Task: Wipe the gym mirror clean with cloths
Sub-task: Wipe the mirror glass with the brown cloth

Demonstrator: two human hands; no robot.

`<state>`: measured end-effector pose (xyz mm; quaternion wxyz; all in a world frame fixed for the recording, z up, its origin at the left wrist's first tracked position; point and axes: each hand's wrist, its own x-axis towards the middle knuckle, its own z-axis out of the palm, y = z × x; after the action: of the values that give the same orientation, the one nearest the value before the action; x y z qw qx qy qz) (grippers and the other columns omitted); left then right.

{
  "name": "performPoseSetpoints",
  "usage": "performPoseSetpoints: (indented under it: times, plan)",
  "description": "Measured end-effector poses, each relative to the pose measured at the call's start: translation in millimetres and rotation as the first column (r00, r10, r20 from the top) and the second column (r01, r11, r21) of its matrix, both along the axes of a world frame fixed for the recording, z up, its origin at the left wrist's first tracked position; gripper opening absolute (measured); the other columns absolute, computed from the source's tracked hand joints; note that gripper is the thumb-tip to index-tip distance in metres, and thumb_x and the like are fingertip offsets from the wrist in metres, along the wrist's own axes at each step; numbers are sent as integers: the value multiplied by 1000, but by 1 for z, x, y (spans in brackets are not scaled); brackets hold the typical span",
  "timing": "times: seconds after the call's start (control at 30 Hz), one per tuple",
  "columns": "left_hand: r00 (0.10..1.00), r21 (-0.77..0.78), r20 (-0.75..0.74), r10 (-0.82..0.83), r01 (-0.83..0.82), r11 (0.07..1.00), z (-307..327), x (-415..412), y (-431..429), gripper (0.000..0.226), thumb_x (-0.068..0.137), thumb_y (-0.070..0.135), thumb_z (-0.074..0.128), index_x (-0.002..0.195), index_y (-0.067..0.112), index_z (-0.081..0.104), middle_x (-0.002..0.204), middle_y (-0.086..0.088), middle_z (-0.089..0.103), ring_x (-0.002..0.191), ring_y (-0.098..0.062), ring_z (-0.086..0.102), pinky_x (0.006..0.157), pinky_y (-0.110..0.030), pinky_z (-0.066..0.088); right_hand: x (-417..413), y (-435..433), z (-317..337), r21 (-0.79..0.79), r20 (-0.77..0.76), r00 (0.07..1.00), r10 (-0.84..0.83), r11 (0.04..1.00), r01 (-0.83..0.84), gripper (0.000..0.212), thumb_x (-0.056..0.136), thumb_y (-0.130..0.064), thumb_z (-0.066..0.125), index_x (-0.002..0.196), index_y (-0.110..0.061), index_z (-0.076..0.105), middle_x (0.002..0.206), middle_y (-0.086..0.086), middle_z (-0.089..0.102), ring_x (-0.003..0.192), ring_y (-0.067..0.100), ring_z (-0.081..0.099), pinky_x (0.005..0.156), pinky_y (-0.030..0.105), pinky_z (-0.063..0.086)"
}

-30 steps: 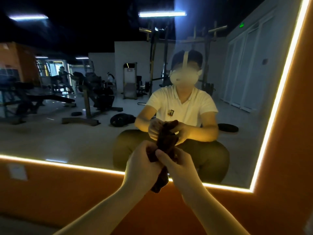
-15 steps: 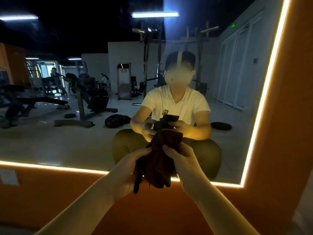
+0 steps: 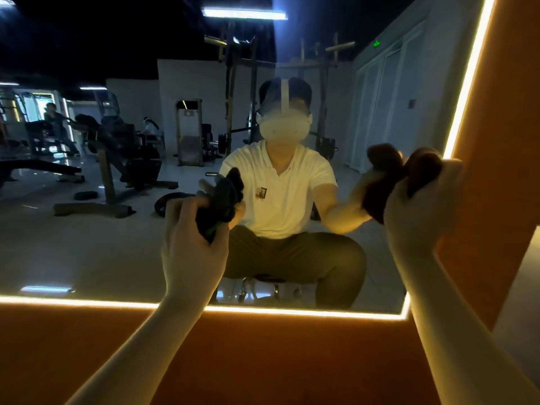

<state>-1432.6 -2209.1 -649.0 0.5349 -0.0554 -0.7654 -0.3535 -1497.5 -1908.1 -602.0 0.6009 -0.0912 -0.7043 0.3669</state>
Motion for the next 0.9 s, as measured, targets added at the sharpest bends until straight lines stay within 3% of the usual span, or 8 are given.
performPoseSetpoints:
  times: [0.1, 0.27, 0.4, 0.53, 0.63, 0.7, 0.8, 0.9]
  plan:
    - [999, -107, -15, 31, -33, 994, -12, -15, 4, 34, 85, 4, 77, 112, 10, 57, 119, -12, 50, 90, -12, 53, 69, -15, 42, -6, -31, 5, -19, -125, 987, -104, 995, 102, 26, 96, -19, 48, 114, -2, 56, 113, 15, 60, 93, 15, 57, 75, 20, 46]
    - [1000, -160, -24, 18, -22, 987, -27, -32, 2, 33, 85, 9, 73, 114, 12, 57, 123, -10, 47, 95, -23, 60, 68, -39, 59, 7, -116, -27, 224, -66, 998, -13, 974, 28, 40, 102, -34, 52, 131, -7, 56, 135, 18, 45, 120, 28, 47, 104, 46, 42]
    - [998, -174, -60, 24, -34, 984, -34, -37, -1, 35, 84, 0, 77, 112, 9, 58, 121, -10, 47, 90, -22, 58, 67, -36, 55, 14, -165, -62, 718, 65, 988, 142, 681, -146, 49, 94, -25, 44, 139, -12, 56, 143, 11, 41, 134, 32, 39, 114, 48, 30]
    - [991, -224, -109, 75, -98, 970, -43, -43, -2, 38, 81, -2, 76, 112, 7, 56, 121, -18, 46, 96, -31, 55, 69, -37, 49, -3, -102, -60, 856, -26, 998, 63, 518, -10, 43, 91, -20, 58, 133, -17, 63, 141, 8, 48, 130, 31, 44, 110, 48, 36]
    - [986, -233, -131, 100, -128, 964, -43, -48, 3, 32, 87, 3, 70, 116, 7, 56, 125, -21, 46, 106, -38, 54, 69, -41, 53, -7, -37, -48, 763, -169, 985, -39, 627, 156, 34, 92, -20, 70, 125, -20, 64, 131, 12, 56, 119, 34, 50, 100, 49, 38]
    - [982, -270, -153, 113, -152, 951, -42, -51, 4, 33, 88, 13, 68, 118, 5, 58, 128, -23, 48, 112, -37, 51, 72, -43, 55, -6, -1, -44, 633, -196, 975, -109, 745, 211, 23, 104, -26, 59, 121, -13, 68, 122, 18, 62, 111, 36, 54, 95, 45, 39]
    - [988, -298, -134, 74, -111, 948, -45, -51, 5, 47, 88, 27, 71, 125, 2, 57, 135, -24, 49, 118, -38, 51, 80, -48, 56, -5, 18, -46, 291, -46, 972, -230, 928, 233, 33, 109, -26, 47, 127, -6, 66, 121, 19, 57, 110, 34, 53, 95, 39, 44]
    - [992, -321, -99, 75, -103, 941, -49, -47, 7, 61, 90, 39, 74, 131, -1, 58, 140, -24, 49, 121, -39, 52, 86, -50, 54, -4, -21, -39, 5, 22, 974, -224, 975, 224, 42, 110, -30, 42, 137, -1, 56, 127, 22, 52, 112, 35, 53, 94, 48, 51]
